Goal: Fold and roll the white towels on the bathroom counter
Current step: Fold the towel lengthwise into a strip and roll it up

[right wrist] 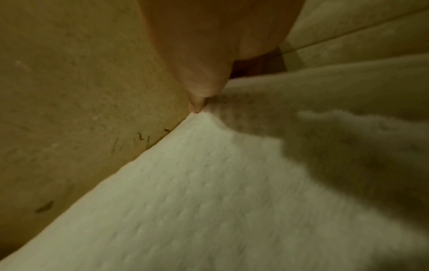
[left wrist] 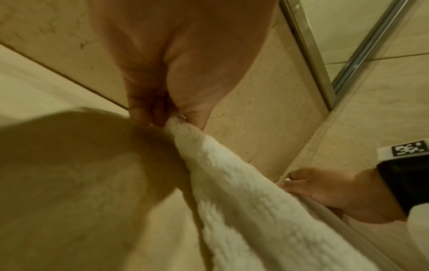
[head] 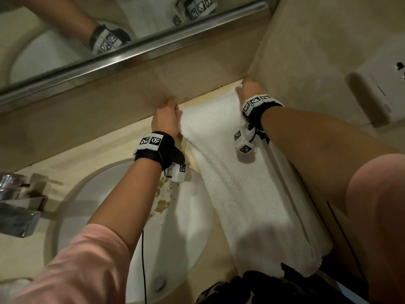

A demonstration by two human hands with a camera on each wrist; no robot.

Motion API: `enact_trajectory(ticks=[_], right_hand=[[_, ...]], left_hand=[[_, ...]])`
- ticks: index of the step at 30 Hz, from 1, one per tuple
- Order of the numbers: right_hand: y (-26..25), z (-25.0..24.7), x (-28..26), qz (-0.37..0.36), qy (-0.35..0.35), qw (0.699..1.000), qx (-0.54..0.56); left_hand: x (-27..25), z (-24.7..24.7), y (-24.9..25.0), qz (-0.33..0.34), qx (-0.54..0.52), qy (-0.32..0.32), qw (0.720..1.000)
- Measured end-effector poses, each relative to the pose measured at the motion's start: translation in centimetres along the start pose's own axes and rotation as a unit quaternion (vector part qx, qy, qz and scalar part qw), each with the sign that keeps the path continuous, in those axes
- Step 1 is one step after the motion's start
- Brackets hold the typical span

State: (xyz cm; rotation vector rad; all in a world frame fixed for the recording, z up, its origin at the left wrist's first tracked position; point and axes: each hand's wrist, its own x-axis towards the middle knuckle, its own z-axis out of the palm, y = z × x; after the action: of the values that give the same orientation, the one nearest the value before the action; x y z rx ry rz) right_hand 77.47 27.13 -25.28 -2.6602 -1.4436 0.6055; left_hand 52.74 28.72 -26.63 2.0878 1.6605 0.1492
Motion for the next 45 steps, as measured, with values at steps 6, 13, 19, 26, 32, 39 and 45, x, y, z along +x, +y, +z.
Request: enact_trajectory(ticks=[6, 13, 19, 26, 32, 39, 45], right_hand=[[-1.2, 0.4, 0.0, -0.032, 0.002, 0.989, -0.144], [-1.4, 0.3, 0.1, -0.066, 0.039, 0.982, -0.170], [-1.3, 1.3, -0.6, -0.043, 0.087, 0.989, -0.109], [-1.6, 2.8, -2.5, -0.030, 0.109, 0.991, -0.071], [-0.9, 2.8, -5.8, -0.027, 0.042, 0.998, 0.046], [1.9, 2.7, -13.7, 0.053, 0.105, 0.976, 0.182], [6.0, 3.9, -20.3, 0.117, 0.178, 0.956, 0.199]], left_hand=[[-0.2, 0.2, -0.9, -0.004, -0.049, 0.016, 0.999], [-0.5, 0.2, -1.8, 0.011, -0.093, 0.024, 0.995], [-0.7, 0.5, -1.7, 0.006, -0.096, 0.030, 0.995], [-1.2, 0.6, -1.6, 0.007, -0.109, 0.041, 0.993], [-2.3, -0.2, -1.3, -0.016, -0.145, 0.046, 0.988], [-6.1, -0.8, -0.1, -0.083, -0.165, 0.016, 0.983], [-10.4, -0.9, 0.8, -0.111, -0.159, -0.103, 0.976]])
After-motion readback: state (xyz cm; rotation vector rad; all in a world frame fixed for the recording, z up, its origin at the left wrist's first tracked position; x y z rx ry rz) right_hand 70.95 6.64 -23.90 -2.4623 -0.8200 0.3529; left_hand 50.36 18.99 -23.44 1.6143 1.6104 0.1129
